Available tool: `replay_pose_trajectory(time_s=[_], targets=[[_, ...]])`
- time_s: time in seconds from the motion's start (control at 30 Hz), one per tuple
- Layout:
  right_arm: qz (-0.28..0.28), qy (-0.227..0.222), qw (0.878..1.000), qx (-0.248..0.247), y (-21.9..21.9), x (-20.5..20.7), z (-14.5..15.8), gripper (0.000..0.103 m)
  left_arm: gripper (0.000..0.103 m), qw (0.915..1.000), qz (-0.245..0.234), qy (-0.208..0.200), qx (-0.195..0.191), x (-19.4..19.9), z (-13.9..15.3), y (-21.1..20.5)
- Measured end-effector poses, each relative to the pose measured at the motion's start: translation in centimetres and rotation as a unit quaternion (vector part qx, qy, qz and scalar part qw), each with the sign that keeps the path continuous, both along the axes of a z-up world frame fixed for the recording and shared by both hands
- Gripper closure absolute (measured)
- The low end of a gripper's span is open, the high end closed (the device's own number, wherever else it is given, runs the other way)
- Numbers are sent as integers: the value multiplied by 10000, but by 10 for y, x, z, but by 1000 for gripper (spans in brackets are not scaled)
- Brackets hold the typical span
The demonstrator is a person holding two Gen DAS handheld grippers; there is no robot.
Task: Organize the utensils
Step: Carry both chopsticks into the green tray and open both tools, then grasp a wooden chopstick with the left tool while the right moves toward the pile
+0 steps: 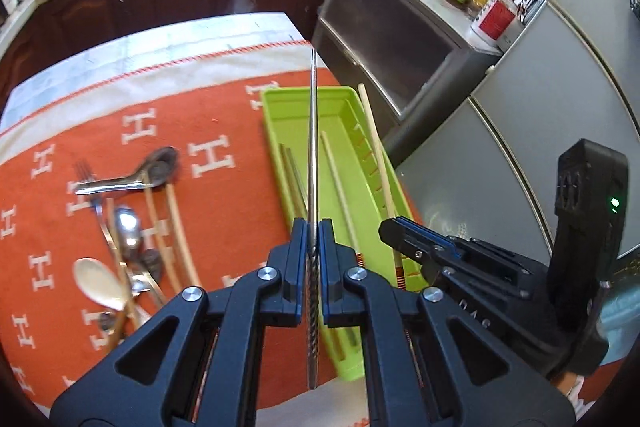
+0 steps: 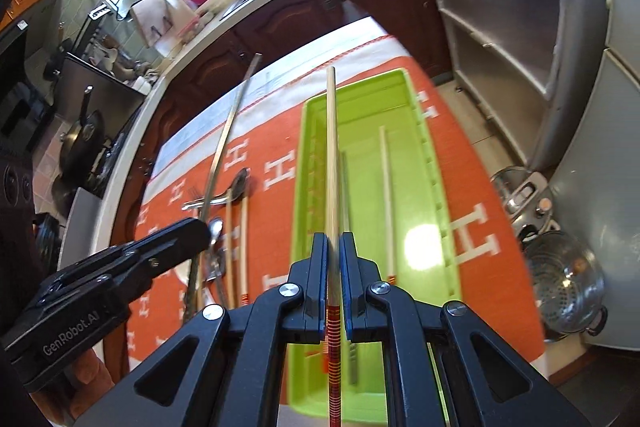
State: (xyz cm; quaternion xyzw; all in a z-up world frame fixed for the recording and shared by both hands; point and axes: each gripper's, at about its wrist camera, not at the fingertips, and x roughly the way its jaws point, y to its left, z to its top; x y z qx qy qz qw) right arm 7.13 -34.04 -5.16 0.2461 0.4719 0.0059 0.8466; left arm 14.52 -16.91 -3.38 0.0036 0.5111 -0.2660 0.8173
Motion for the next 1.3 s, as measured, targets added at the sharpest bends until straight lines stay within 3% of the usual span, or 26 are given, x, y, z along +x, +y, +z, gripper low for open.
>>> replay_pose_trajectory(time_s=[0.33, 0.4, 0.47, 1.17, 1.3], targets=[[-171, 211, 9982, -536, -30, 12, -15, 94, 100, 9986, -53, 521, 91, 14, -47, -25], [-234, 232, 9975, -625, -27, 15, -19, 79, 100, 9983, -78, 552, 158, 14, -53, -25], [-297, 207, 9972, -655, -24, 17, -23, 74, 100, 9980, -115, 580, 208, 13, -55, -25], [-134, 211, 9983, -518, 18, 8, -23, 74, 99, 9964, 0, -252, 811, -10, -28, 24], [-73, 204, 9985, -498, 24, 8, -23, 74, 88, 9956, 191, -370, 834, -12, -22, 46]])
